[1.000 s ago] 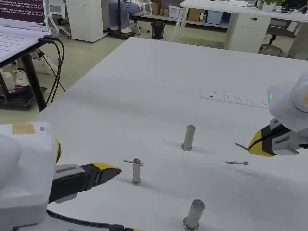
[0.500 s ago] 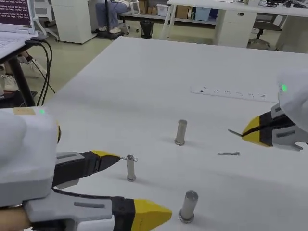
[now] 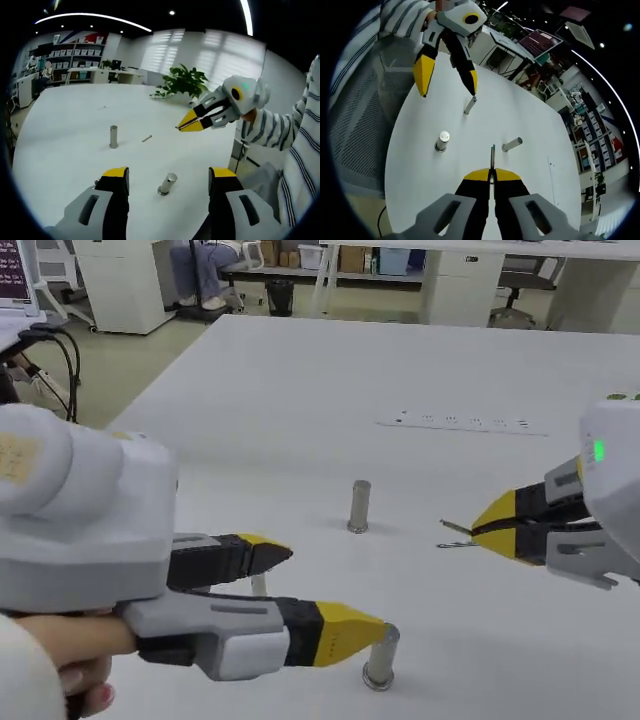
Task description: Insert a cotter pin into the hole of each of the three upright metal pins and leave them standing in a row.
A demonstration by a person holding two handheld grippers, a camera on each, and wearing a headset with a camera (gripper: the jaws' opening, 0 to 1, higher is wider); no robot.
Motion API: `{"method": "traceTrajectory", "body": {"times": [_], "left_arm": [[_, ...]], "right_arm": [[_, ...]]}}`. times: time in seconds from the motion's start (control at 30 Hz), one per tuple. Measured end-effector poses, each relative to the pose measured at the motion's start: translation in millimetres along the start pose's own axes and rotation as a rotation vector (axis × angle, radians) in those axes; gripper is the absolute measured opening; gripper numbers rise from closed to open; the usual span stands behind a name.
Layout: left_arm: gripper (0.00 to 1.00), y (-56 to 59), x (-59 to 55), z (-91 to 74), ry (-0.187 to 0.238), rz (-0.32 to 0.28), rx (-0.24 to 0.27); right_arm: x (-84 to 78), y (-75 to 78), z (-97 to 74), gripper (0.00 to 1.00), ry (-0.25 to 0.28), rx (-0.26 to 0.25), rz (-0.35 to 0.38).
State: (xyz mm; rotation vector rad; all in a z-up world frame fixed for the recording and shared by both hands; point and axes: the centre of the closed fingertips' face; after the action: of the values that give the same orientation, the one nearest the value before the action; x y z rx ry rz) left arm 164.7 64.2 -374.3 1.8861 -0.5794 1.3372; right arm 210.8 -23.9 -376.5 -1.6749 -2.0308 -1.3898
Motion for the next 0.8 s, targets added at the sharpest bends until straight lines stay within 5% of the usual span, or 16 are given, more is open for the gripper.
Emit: {"method": "traceTrajectory", "body": {"times": [0.33, 0.5, 0.8], "left_arm": [[0.44, 13.2, 1.9, 26.4, -0.003, -0.041, -0.052], [0.27, 17.8, -1.5, 34.2, -0.024, -0.091, -0.074], [0.13, 21.0, -7.1, 35.3, -0.047, -0.116, -0.093]], "right_arm": [[24.1, -24.0, 7.6, 0.0, 0.065, -0.027, 0.055], [28.8, -37.2, 15.6, 0.0, 0.075, -0.007, 0.056], [37.0, -53.1, 20.4, 0.0, 0.091, 0.035, 0.063]]}}
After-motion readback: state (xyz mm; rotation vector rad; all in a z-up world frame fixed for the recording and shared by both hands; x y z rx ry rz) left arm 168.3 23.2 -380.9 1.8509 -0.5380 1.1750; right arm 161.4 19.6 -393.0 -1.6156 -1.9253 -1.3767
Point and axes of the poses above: the centre of the closed fingertips' face, and the gripper's own axes: z roughly forward along the fingers, y roughly to its right, x roughly out of its top, and after that the axes turned 14 degrees about y, right-handed
